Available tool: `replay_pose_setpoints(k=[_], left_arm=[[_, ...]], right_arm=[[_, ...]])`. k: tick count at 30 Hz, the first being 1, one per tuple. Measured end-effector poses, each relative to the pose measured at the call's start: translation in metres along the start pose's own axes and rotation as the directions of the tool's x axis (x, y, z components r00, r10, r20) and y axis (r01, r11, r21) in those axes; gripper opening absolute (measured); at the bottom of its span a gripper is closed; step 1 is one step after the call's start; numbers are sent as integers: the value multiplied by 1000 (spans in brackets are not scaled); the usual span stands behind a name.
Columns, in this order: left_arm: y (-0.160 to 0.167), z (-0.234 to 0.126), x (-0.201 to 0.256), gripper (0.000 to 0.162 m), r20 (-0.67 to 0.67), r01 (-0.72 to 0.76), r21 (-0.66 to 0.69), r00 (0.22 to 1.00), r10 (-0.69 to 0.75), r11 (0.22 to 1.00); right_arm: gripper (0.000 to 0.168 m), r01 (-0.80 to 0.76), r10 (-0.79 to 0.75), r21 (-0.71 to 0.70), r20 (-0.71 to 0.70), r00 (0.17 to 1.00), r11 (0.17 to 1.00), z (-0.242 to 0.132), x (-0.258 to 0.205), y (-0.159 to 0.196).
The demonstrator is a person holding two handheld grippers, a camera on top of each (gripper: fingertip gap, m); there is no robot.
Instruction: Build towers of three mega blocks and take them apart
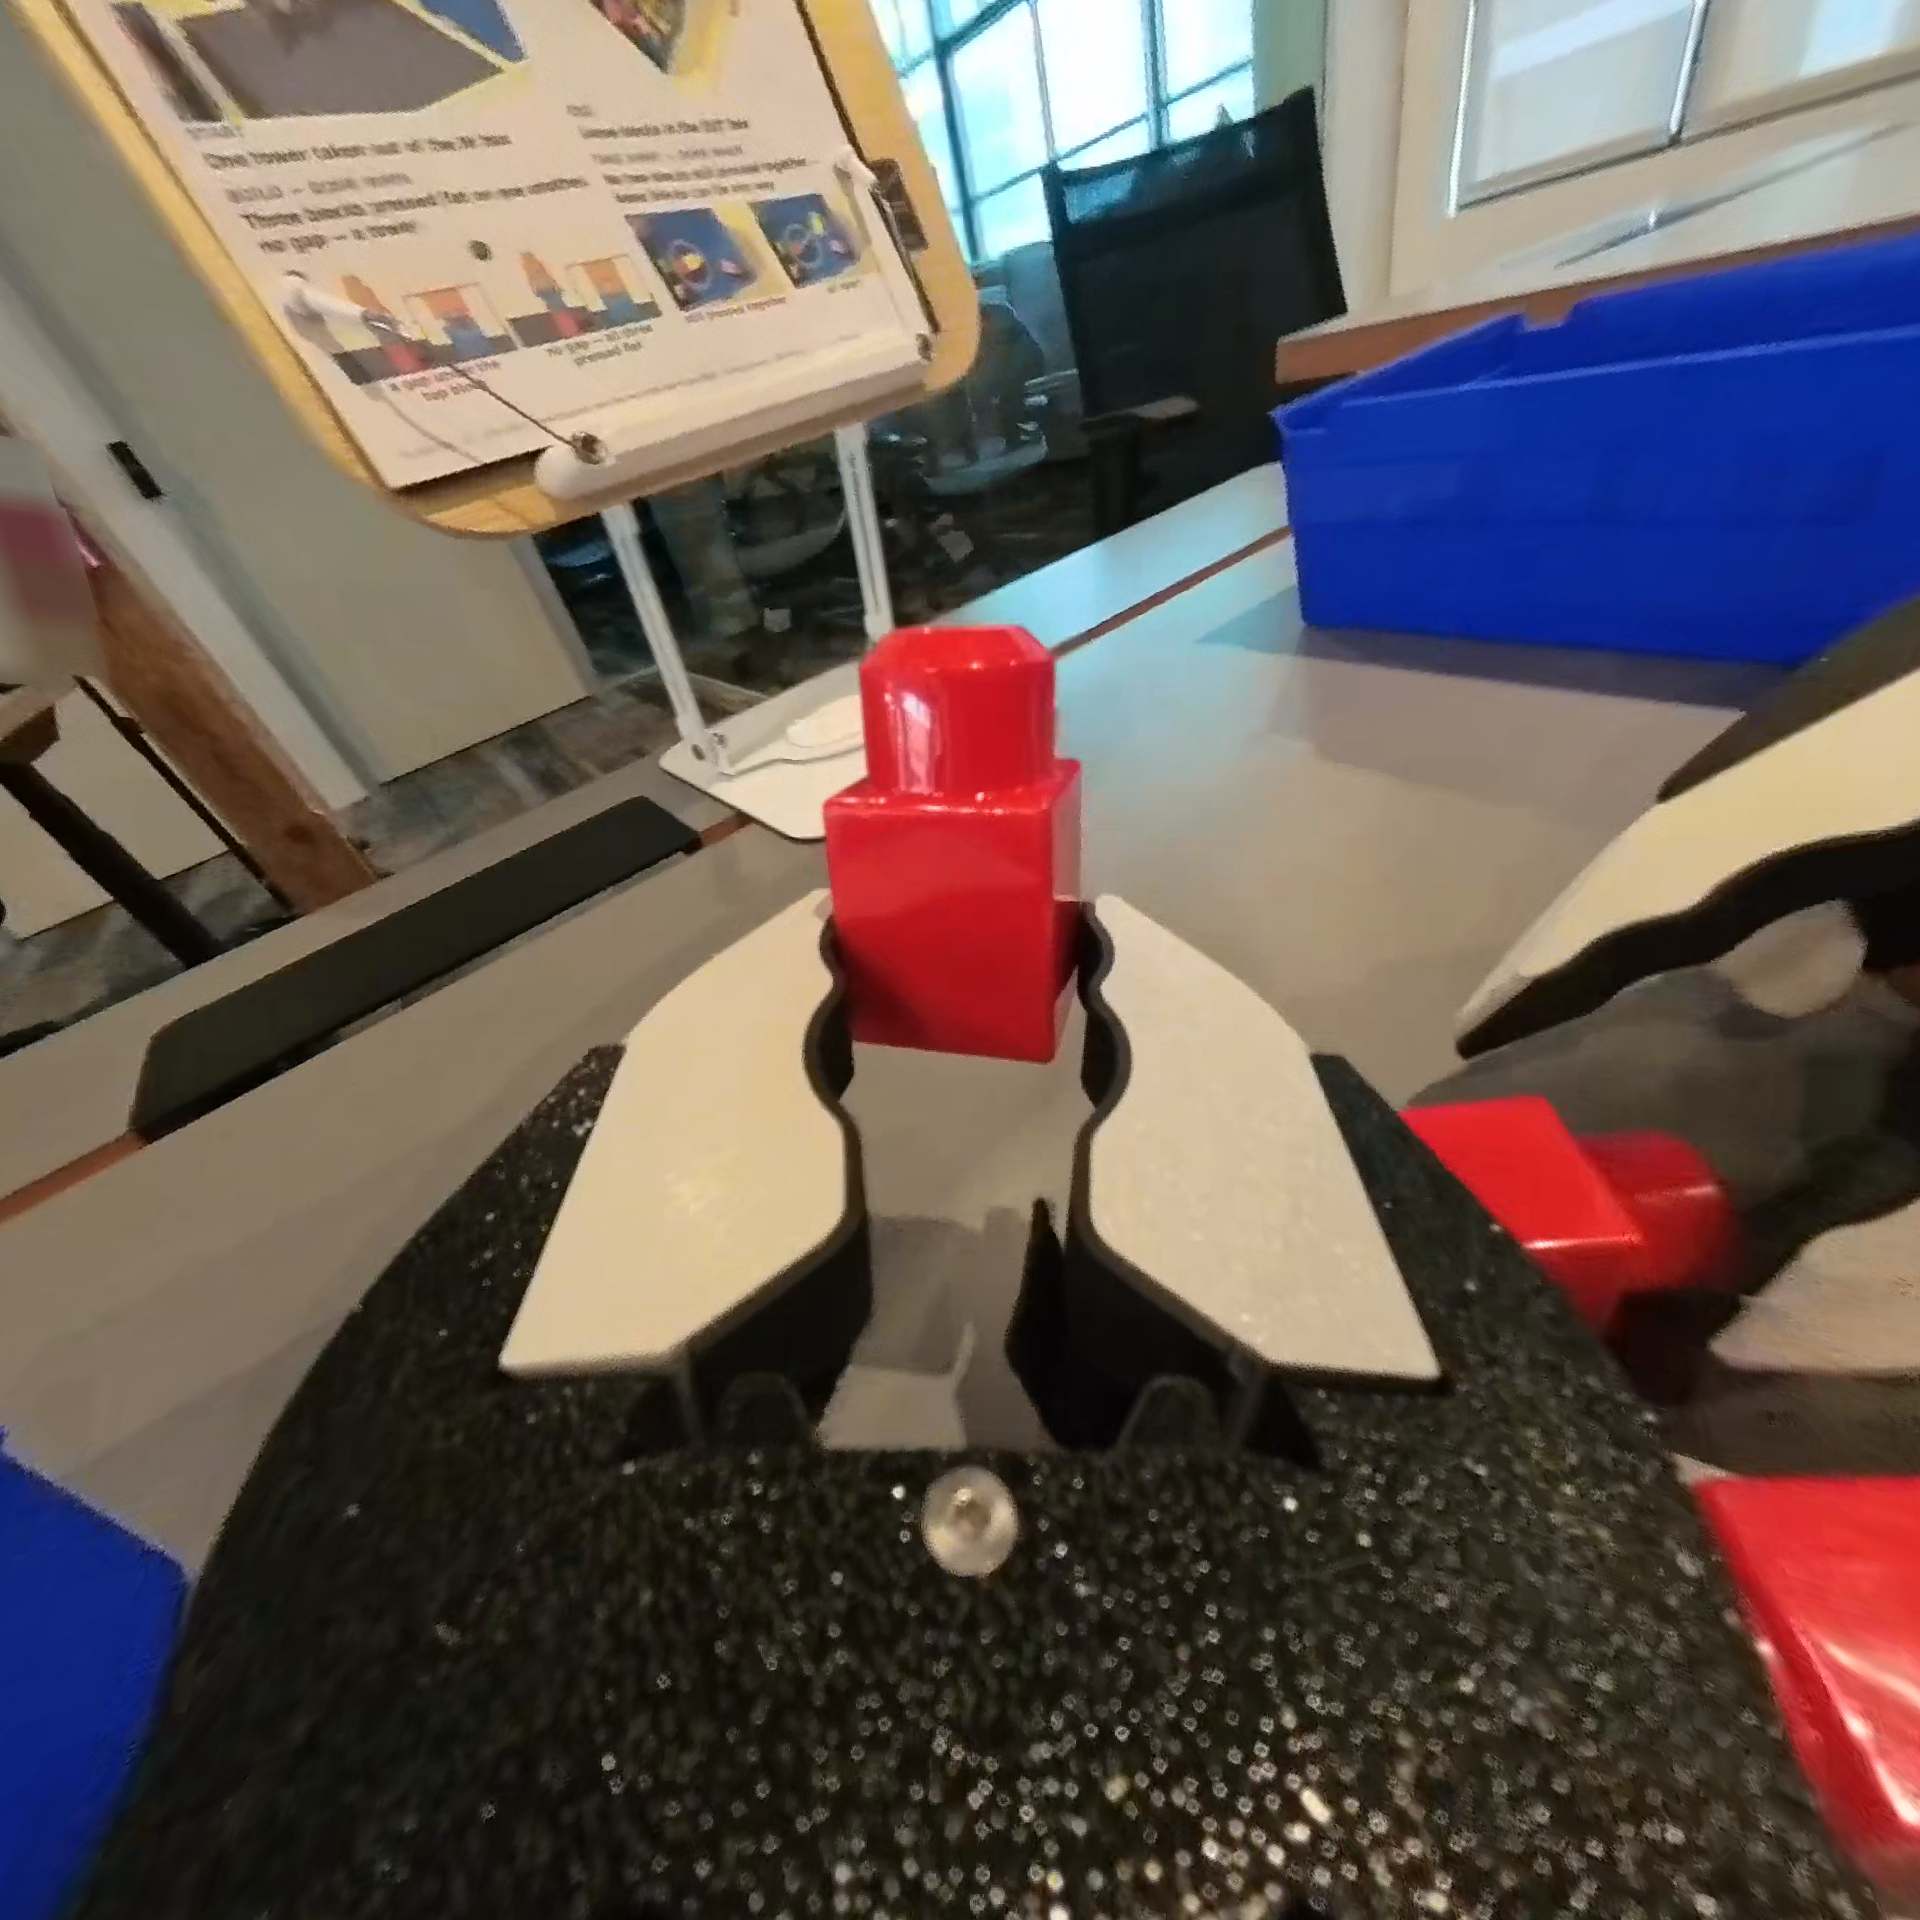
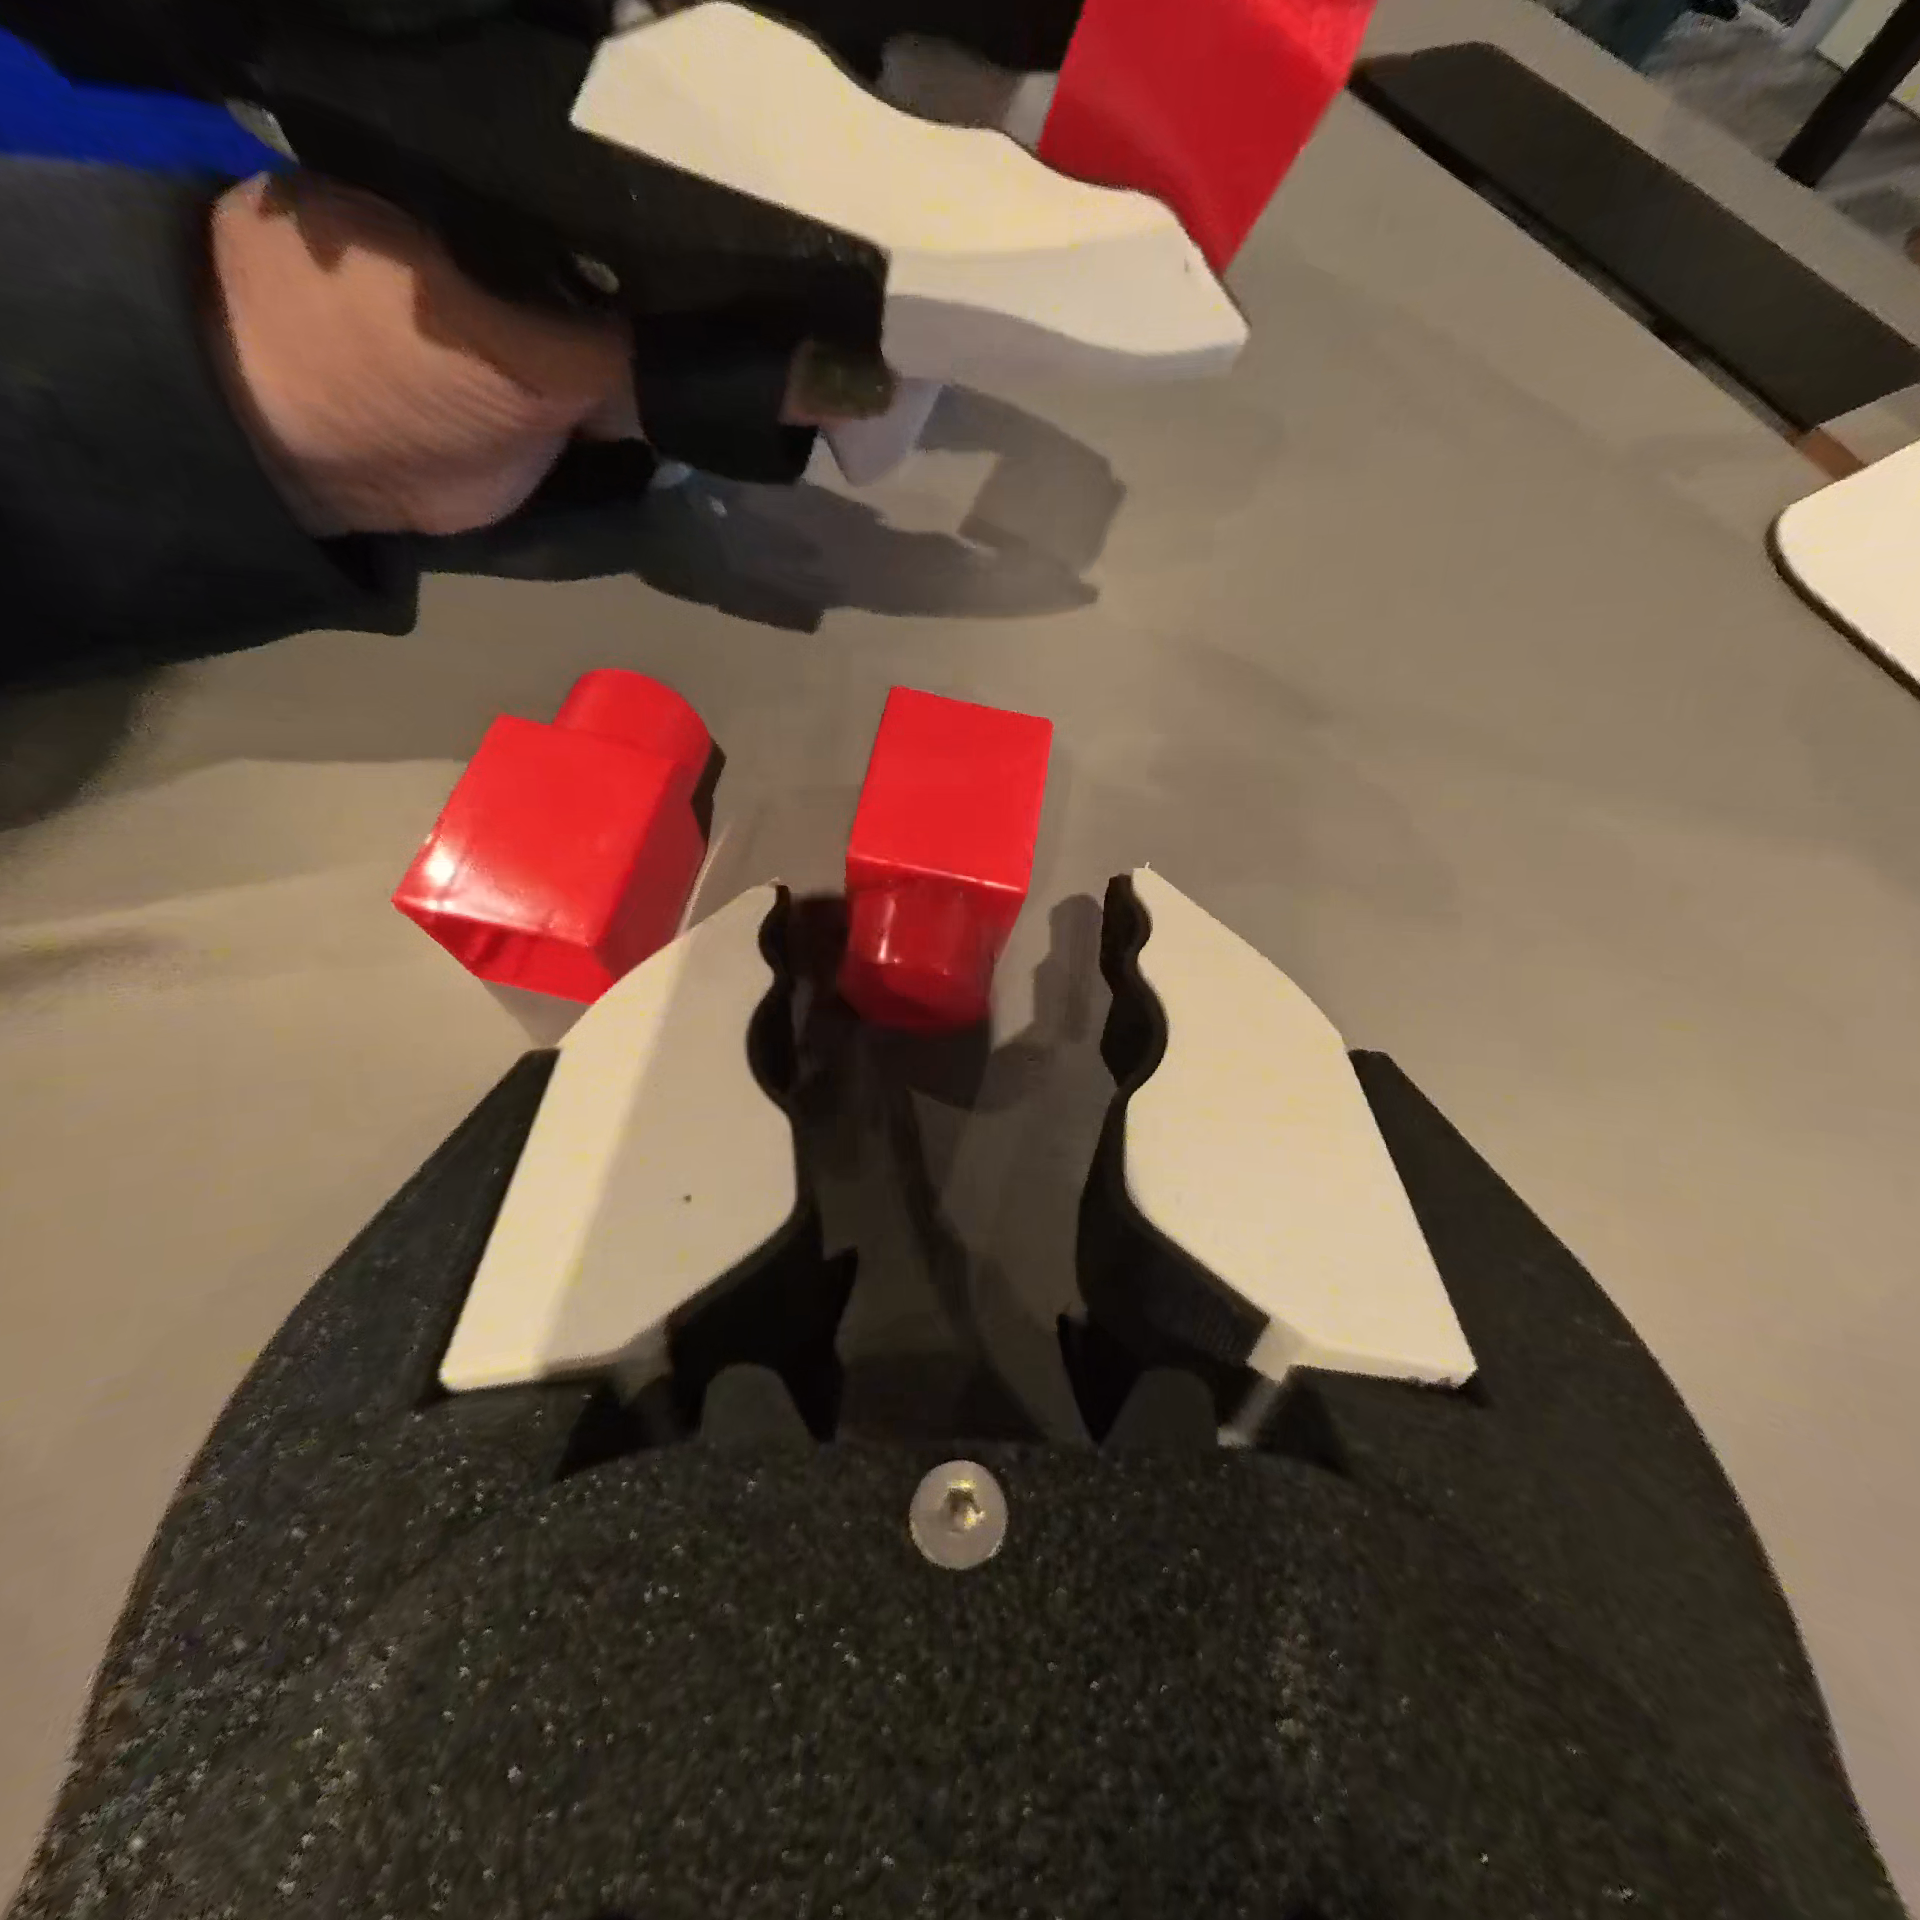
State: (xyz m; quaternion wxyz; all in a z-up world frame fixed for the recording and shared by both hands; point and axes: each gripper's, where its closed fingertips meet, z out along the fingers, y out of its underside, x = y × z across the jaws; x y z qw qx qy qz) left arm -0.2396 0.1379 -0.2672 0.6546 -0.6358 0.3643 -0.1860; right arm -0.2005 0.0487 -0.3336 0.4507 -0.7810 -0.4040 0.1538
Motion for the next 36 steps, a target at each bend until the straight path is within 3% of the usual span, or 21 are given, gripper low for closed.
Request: replay_pose_setpoints(k=[6, 8, 12, 16, 20, 23, 30, 36], left_arm=[[-3, 0, 8, 40, -59, 17, 19, 998, -16, 1000], [-5, 0, 9, 40, -62, -8, 21, 998, 9, 1000], [-8, -3, 8, 40, -31, -142, 12, 989, 143, 990], [0, -4, 15, 40, -57, -347, -56, 937, 344, 936], [10, -5, 30, 39, -120, -584, -111, 811, 572, 804], [14, -7, 46, 39, -179, -675, -117, 736, 653, 729], [15, -10, 56, 38, -242, -686, -105, 720, 650, 720], [15, -11, 65, 38, -256, -729, -92, 675, 692, 678]], right_arm=[[37, 30, -36, -87, -62, 997, 996, 13, -1, 5], [39, 58, -65, -88, -73, 995, 994, 15, 0, 4], [36, 139, -140, -15, -142, 980, 990, -5, 18, -11], [36, 344, -323, 44, -247, 913, 938, -46, 42, -37], [35, 514, -521, -87, -200, 830, 853, -64, 48, -39], [35, 606, -631, -181, -164, 758, 775, -68, 48, -41], [36, 754, -799, -306, -42, 600, 581, -64, 39, -34], [36, 765, -798, -283, 1, 603, 578, -56, 30, -35]])
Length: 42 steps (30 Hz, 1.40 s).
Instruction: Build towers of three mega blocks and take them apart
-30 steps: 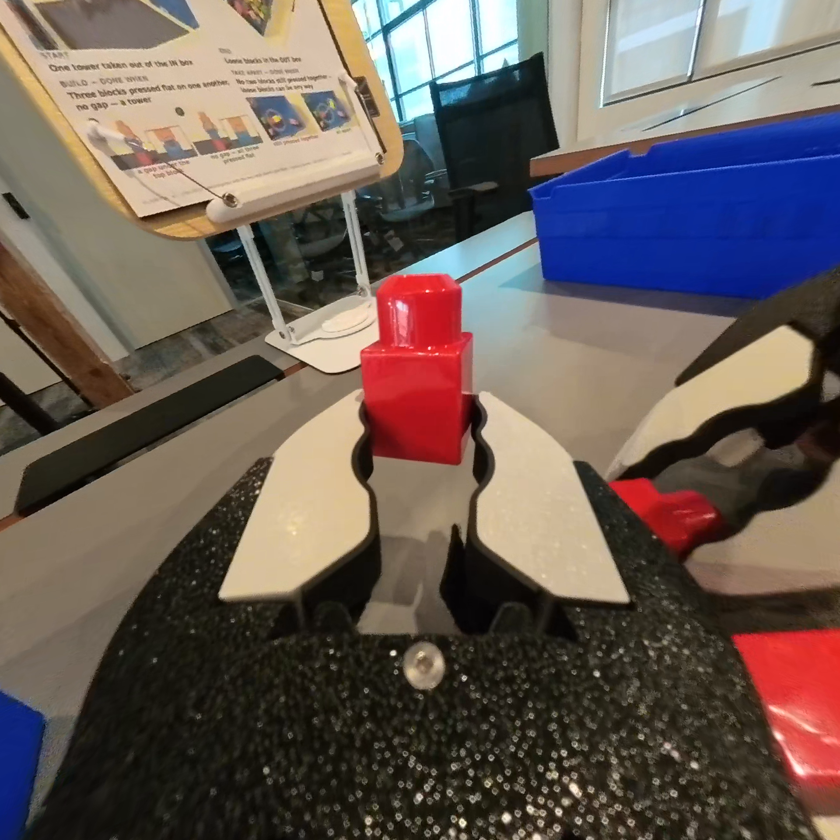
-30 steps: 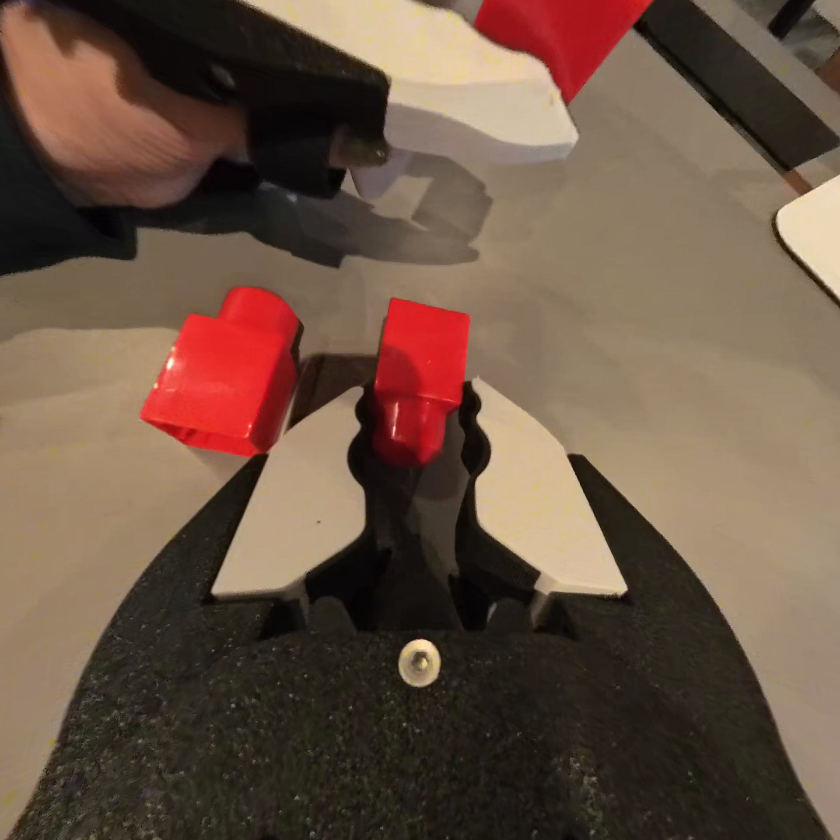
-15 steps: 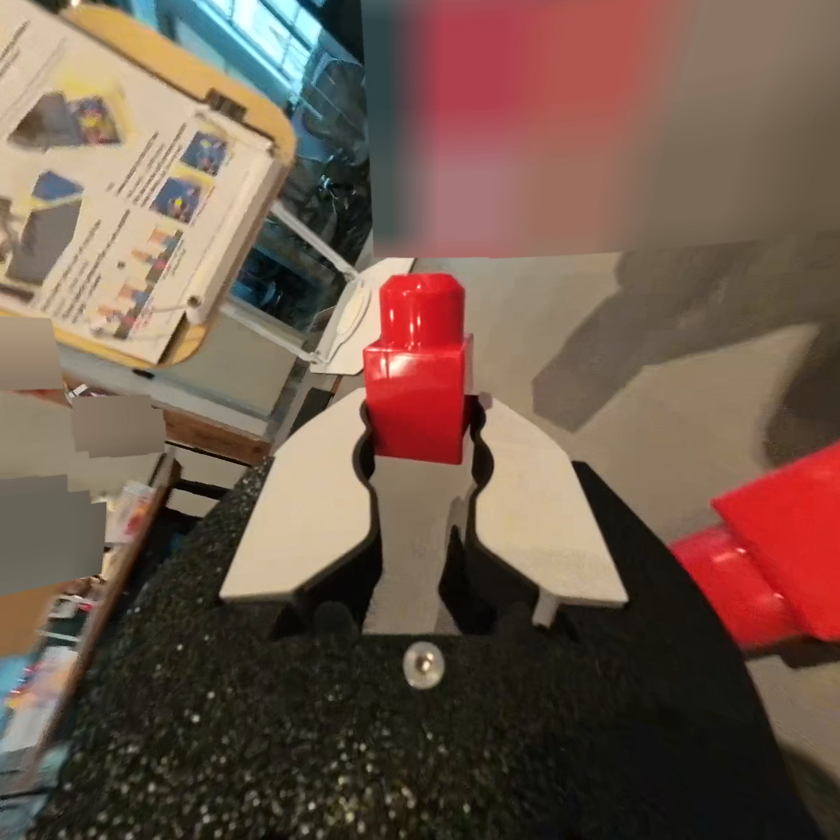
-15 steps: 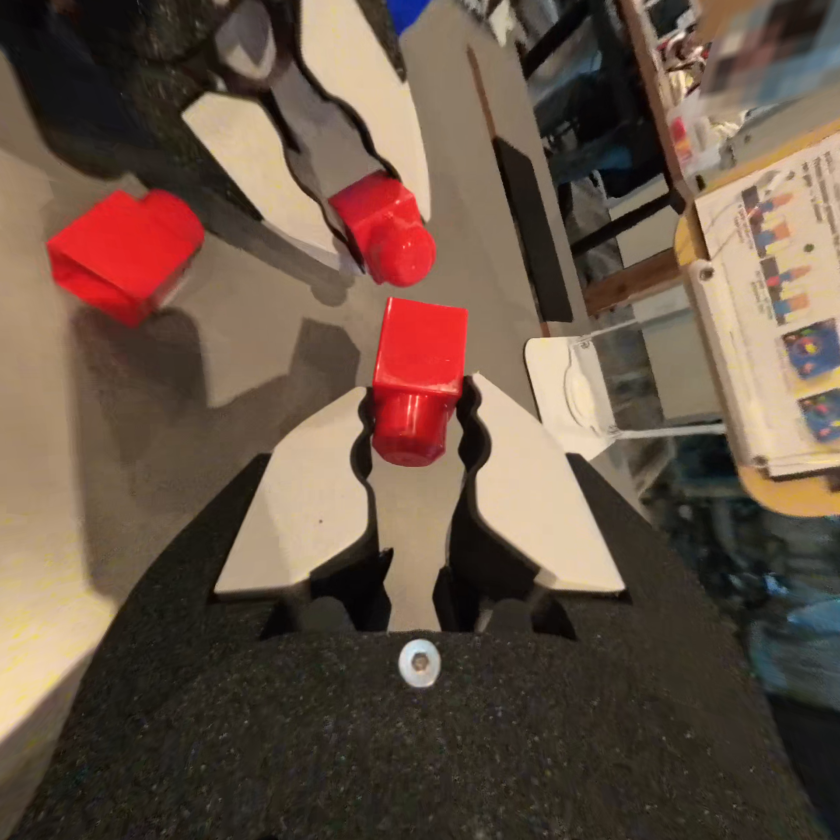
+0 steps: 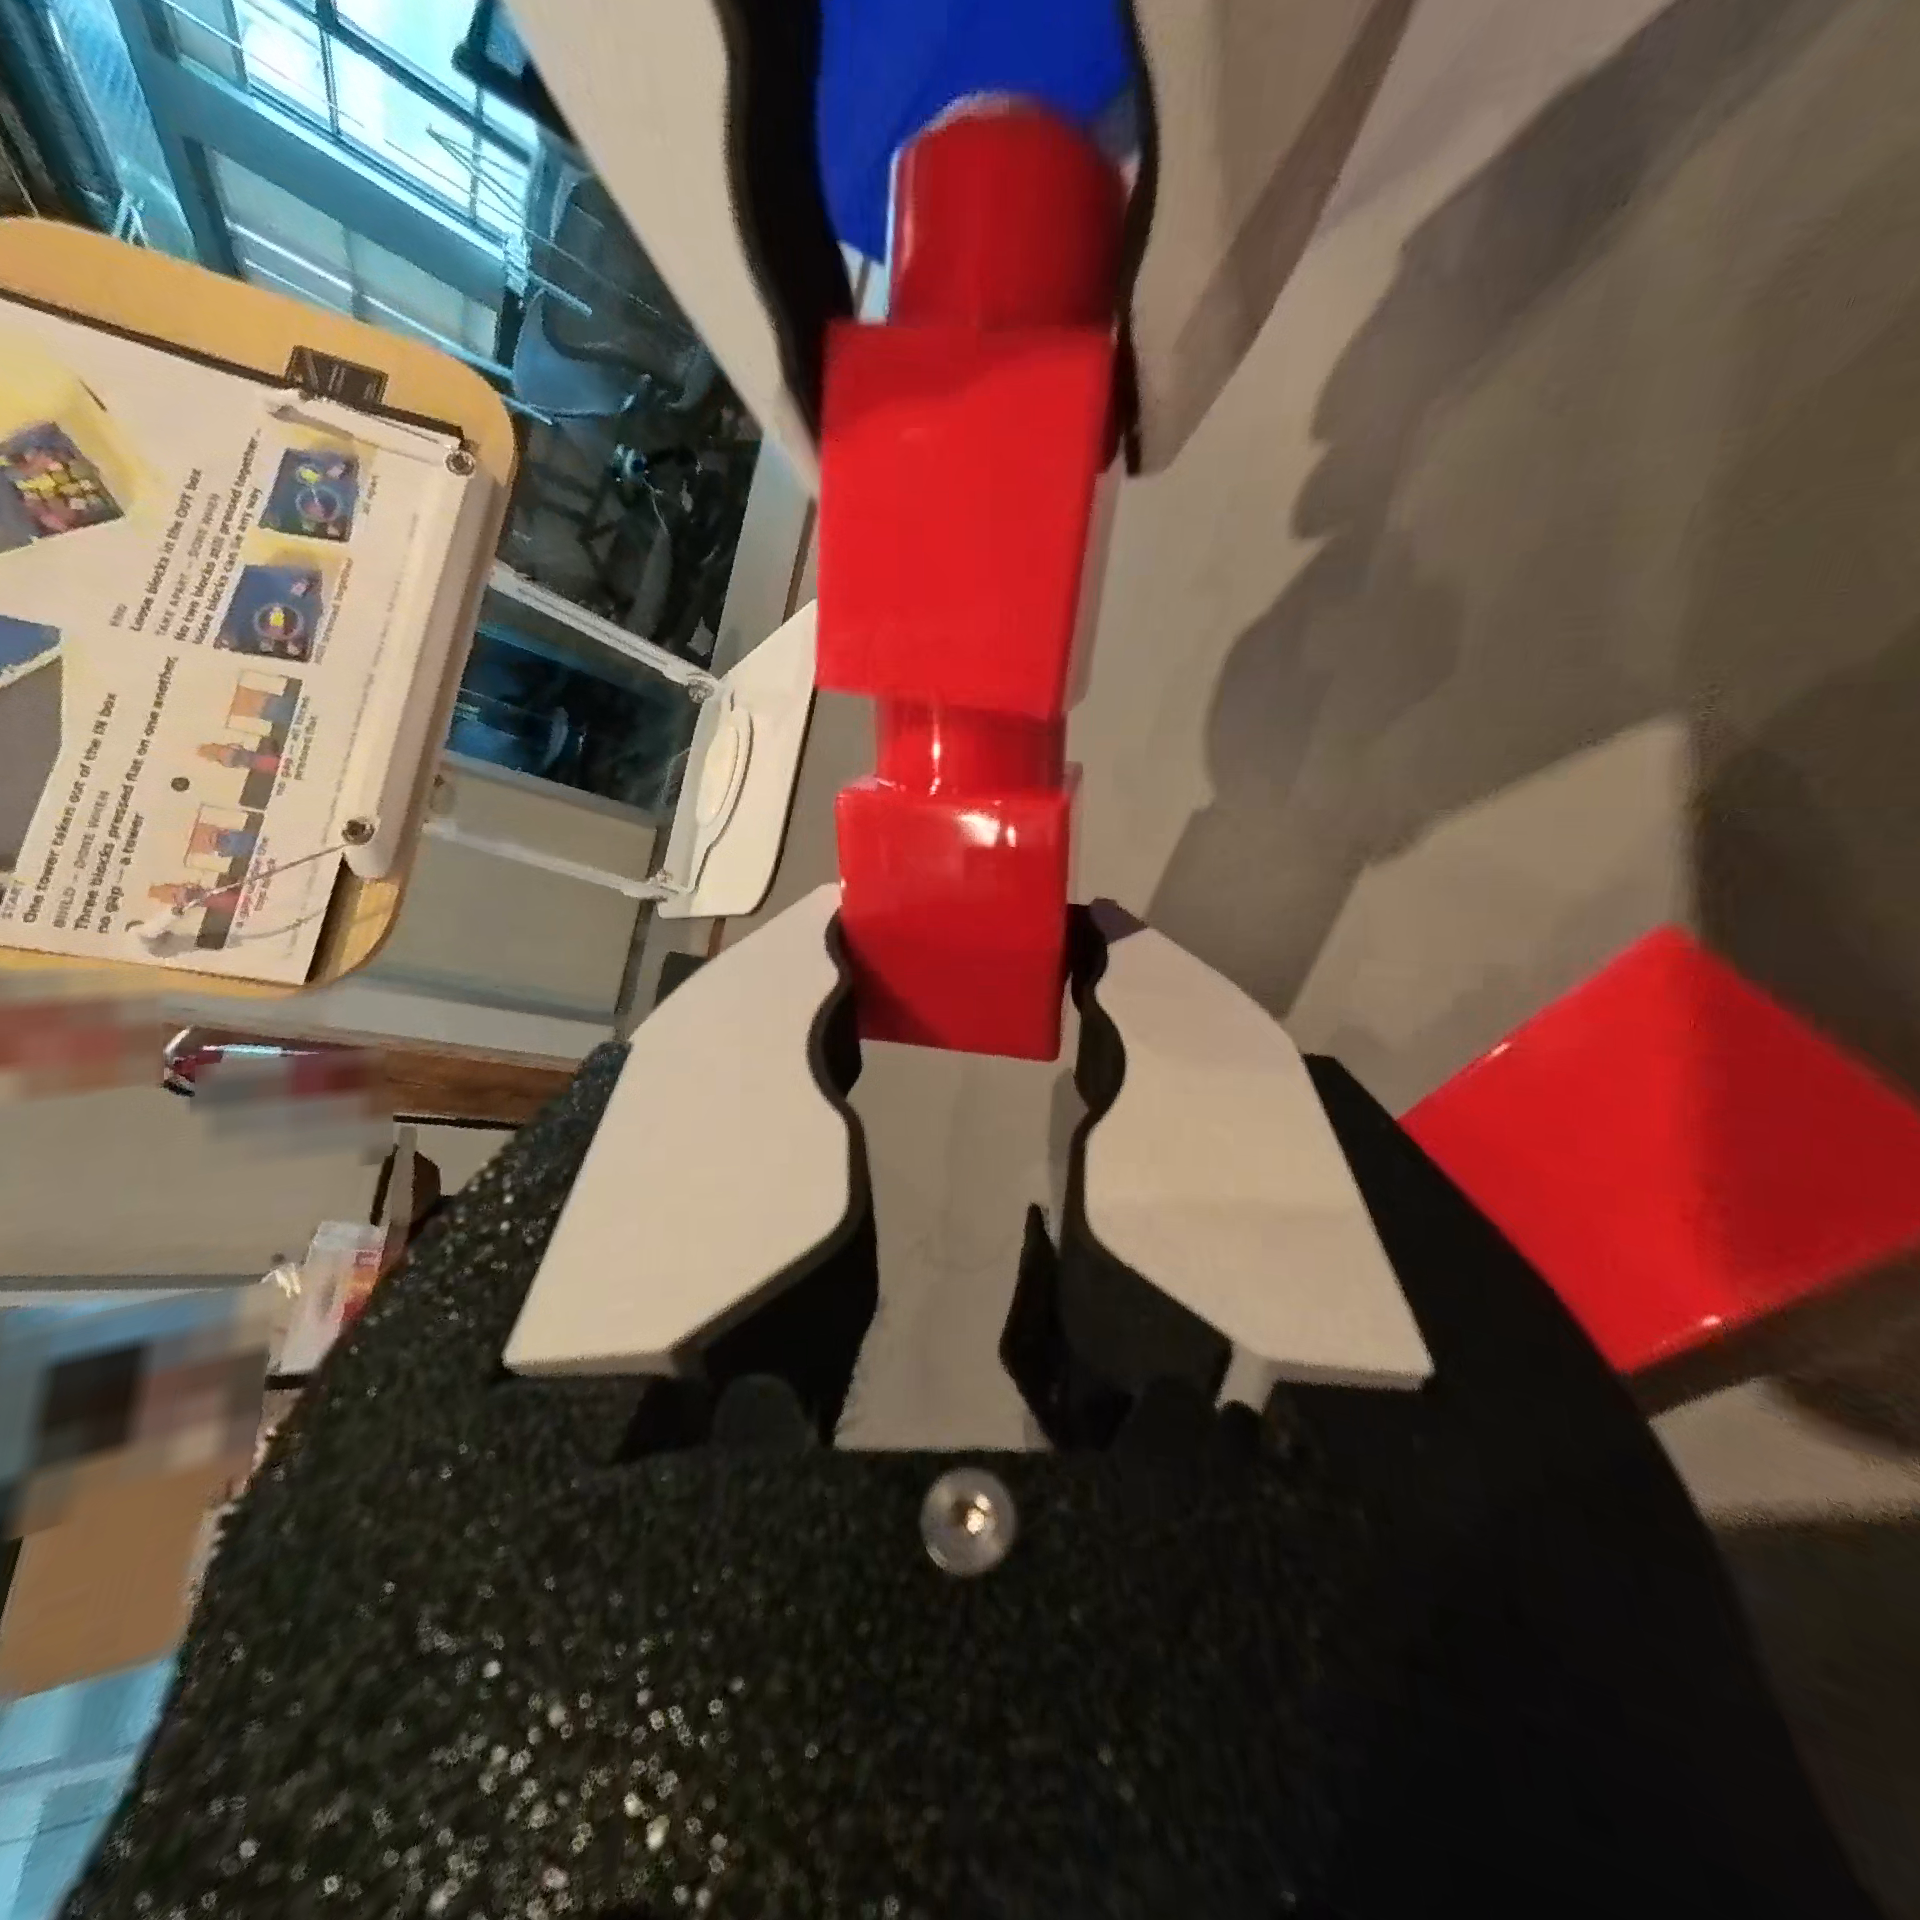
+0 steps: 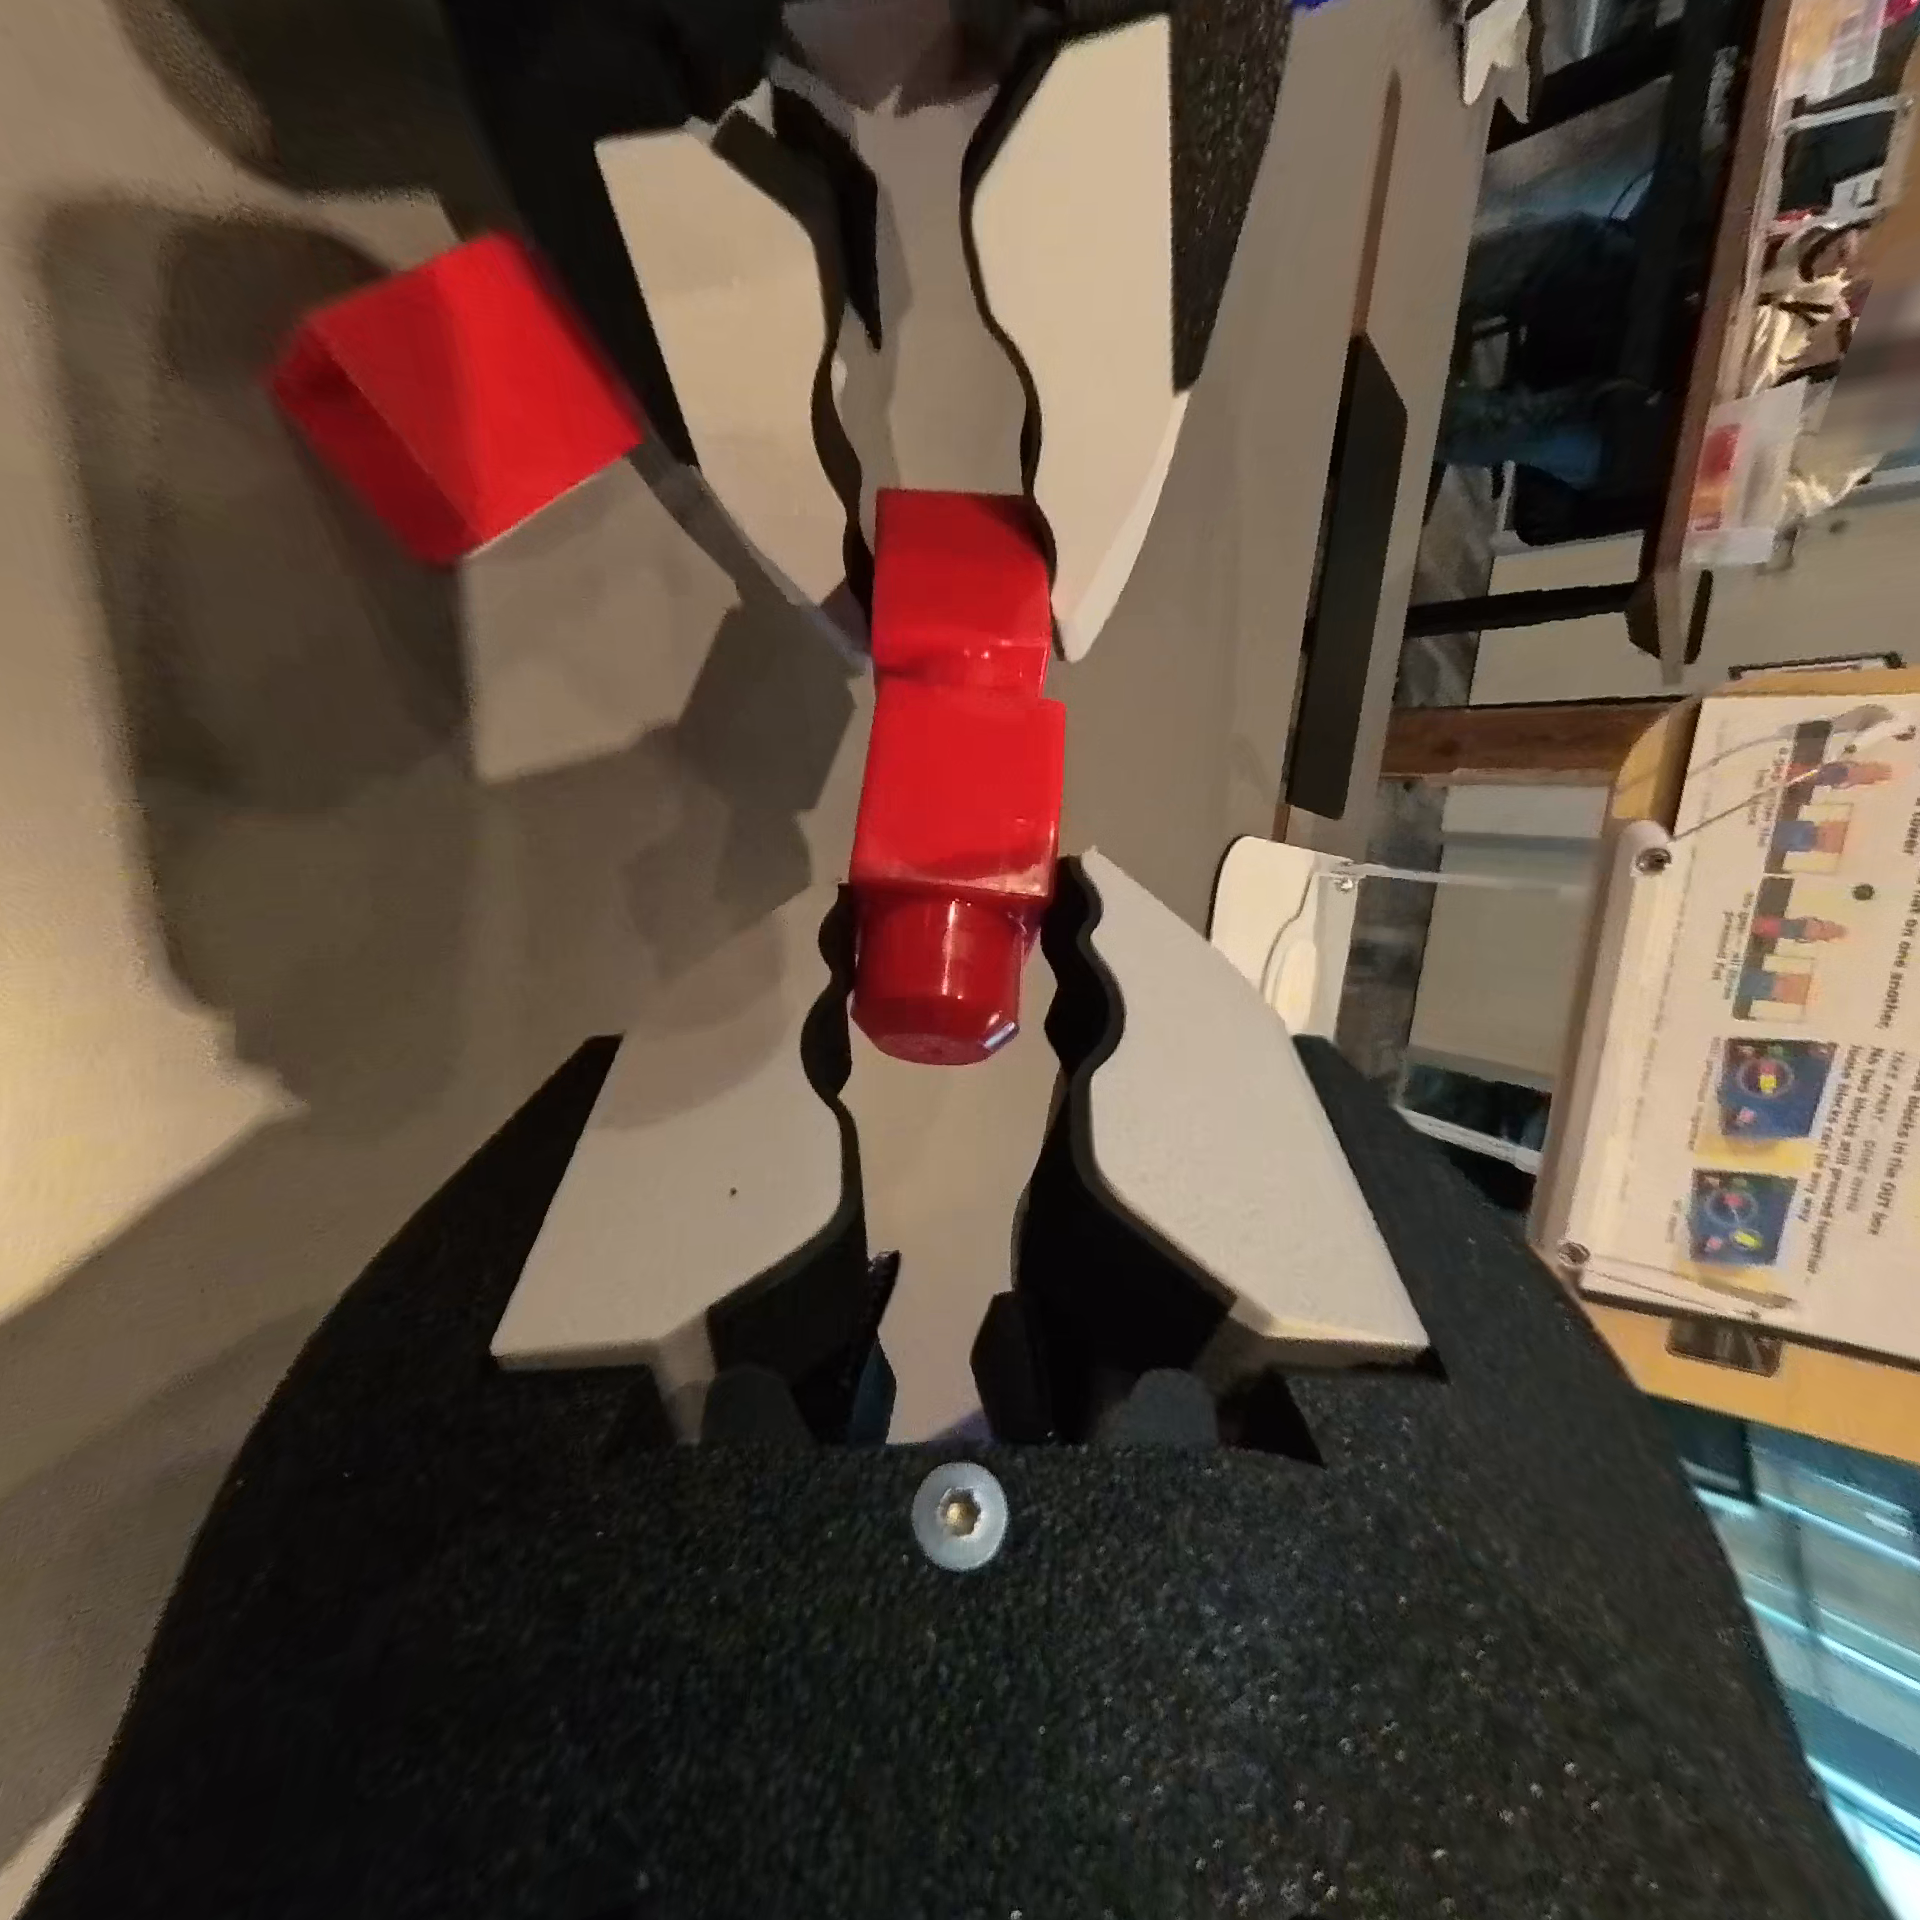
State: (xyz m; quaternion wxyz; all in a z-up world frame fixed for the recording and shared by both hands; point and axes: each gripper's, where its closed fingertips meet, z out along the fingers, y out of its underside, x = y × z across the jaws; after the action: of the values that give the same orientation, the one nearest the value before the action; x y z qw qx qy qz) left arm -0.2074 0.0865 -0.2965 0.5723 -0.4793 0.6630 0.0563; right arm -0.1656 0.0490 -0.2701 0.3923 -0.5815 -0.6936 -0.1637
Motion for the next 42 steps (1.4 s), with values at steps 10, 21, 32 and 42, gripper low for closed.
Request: replay_pose_setpoints(k=[10, 21, 32, 42], left_arm=[[-7, -6, -4, 36, 6, 12, 4, 1000, -12, 1000], [-21, -7, -1, 35, 15, 3, 44, 1000, -4, 999], [-13, -4, 0, 35, 14, -29, 12, 999, 29, 1000], [36, -22, -69, 36, 280, 349, 54, 894, -350, 935]], right_arm=[[35, 35, -34, 18, -14, 999, 999, -1, 4, -3], [35, 163, -163, 42, -9, 987, 986, -11, 2, -6], [36, 191, -190, 34, -40, 981, 981, -4, 1, -8], [62, -559, 495, 178, 304, 814, 810, -7, -27, -47]])
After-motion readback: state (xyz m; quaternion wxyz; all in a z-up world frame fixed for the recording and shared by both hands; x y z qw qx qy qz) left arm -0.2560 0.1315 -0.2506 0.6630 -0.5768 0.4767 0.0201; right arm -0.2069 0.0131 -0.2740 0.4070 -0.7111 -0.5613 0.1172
